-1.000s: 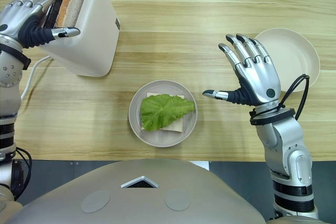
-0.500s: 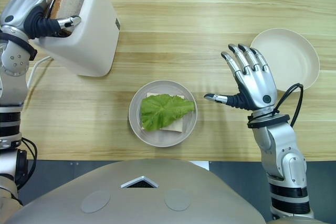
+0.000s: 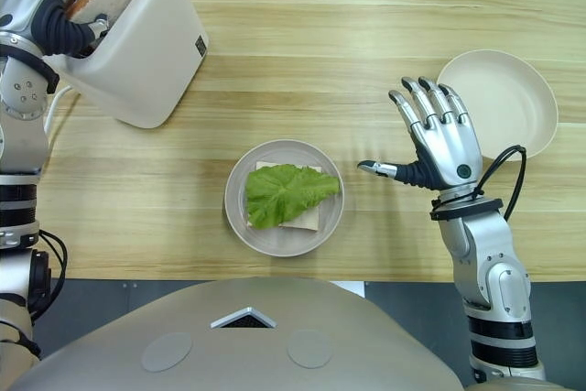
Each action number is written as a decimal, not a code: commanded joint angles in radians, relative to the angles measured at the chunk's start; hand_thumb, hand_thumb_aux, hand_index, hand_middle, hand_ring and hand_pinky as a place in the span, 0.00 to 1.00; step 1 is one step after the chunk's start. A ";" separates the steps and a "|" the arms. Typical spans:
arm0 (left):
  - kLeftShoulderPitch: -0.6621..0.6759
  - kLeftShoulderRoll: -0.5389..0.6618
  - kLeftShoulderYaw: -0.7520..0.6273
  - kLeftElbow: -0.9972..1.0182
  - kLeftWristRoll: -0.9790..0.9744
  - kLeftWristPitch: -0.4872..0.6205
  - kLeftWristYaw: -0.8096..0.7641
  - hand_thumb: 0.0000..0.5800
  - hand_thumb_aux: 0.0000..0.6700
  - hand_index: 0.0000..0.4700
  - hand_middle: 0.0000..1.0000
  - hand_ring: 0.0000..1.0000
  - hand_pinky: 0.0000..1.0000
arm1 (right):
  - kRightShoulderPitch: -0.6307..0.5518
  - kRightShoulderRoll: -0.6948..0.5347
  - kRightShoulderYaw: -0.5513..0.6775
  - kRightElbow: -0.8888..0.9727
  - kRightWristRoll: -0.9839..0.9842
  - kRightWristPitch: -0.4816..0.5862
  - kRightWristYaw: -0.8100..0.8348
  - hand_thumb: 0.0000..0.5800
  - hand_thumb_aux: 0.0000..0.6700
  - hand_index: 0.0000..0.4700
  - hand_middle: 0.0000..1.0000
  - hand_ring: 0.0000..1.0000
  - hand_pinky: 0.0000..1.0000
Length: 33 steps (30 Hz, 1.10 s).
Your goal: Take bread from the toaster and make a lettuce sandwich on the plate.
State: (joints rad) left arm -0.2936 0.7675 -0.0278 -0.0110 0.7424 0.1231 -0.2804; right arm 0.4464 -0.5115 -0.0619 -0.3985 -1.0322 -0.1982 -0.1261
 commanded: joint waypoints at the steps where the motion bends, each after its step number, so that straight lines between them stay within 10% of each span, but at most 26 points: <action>1: -0.034 -0.038 0.022 -0.031 -0.090 -0.038 0.014 1.00 1.00 1.00 1.00 1.00 1.00 | -0.002 -0.011 0.000 0.036 -0.010 0.011 -0.019 0.00 0.00 0.00 0.00 0.00 0.00; 18: -0.156 -0.112 0.333 -0.242 -0.877 0.066 -0.182 1.00 1.00 1.00 1.00 1.00 1.00 | -0.011 -0.040 -0.010 0.094 0.092 -0.012 -0.049 0.00 0.00 0.00 0.00 0.00 0.00; 24: -0.034 -0.197 0.093 -0.387 -1.095 0.286 -0.340 1.00 1.00 1.00 1.00 1.00 1.00 | 0.004 -0.098 -0.161 0.012 0.447 -0.089 0.093 0.00 0.00 0.00 0.00 0.00 0.00; 33: 0.028 -0.183 -0.253 -0.265 -0.983 0.240 -0.573 1.00 1.00 1.00 1.00 1.00 1.00 | 0.066 -0.146 -0.283 -0.100 1.124 -0.066 0.478 0.00 0.00 0.00 0.00 0.00 0.00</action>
State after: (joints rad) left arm -0.2691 0.5723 -0.2270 -0.3043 -0.2724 0.3822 -0.8154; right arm 0.4944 -0.6440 -0.3421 -0.4766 -0.0180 -0.2825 0.2710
